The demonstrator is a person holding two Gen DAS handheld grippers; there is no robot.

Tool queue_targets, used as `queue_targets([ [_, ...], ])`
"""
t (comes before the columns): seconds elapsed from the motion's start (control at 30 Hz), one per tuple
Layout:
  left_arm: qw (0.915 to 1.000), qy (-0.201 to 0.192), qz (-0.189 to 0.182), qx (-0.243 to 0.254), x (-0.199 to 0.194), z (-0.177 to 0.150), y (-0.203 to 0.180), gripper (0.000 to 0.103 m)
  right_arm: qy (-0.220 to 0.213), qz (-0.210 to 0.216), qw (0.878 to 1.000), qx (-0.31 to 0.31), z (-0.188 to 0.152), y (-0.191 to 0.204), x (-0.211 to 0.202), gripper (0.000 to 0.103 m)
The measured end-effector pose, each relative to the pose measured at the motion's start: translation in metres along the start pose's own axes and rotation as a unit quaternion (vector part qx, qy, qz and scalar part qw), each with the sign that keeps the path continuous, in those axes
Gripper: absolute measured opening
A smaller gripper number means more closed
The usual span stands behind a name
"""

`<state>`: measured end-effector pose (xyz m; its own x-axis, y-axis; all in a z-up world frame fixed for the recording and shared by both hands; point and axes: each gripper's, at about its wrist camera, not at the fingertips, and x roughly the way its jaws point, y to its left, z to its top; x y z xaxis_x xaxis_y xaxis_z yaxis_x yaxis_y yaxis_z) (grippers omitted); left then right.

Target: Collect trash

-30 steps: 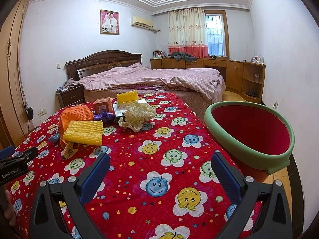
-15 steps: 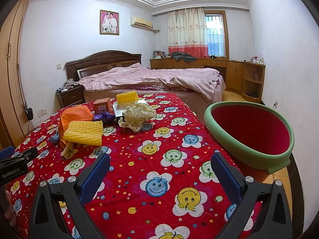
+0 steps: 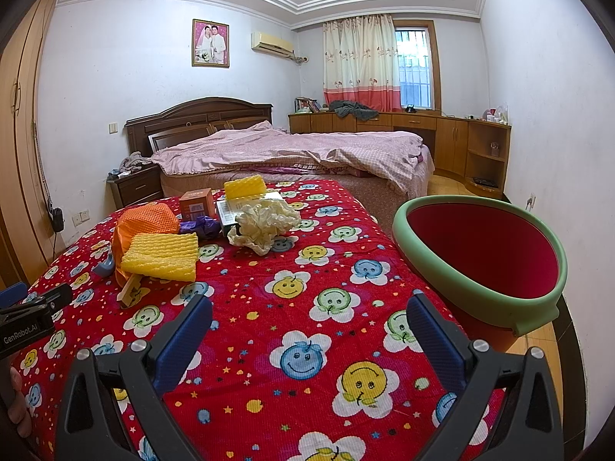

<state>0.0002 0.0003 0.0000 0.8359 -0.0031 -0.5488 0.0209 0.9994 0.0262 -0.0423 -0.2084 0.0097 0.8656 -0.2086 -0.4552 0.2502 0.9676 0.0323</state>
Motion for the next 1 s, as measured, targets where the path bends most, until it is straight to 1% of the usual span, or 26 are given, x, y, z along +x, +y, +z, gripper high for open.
queue_targets([
  [0.9,1.0000,0.000,0.000,-0.001,0.0000,0.0000,0.0002,0.098,0.000,0.000,1.000,0.000,-0.0003,-0.0003,-0.0011,0.103],
  [1.0,1.0000,0.002,0.005,-0.003,0.0002,0.0002,0.0006,0.098,0.000,0.001,1.000,0.000,-0.0006,-0.0007,-0.0017,0.103],
])
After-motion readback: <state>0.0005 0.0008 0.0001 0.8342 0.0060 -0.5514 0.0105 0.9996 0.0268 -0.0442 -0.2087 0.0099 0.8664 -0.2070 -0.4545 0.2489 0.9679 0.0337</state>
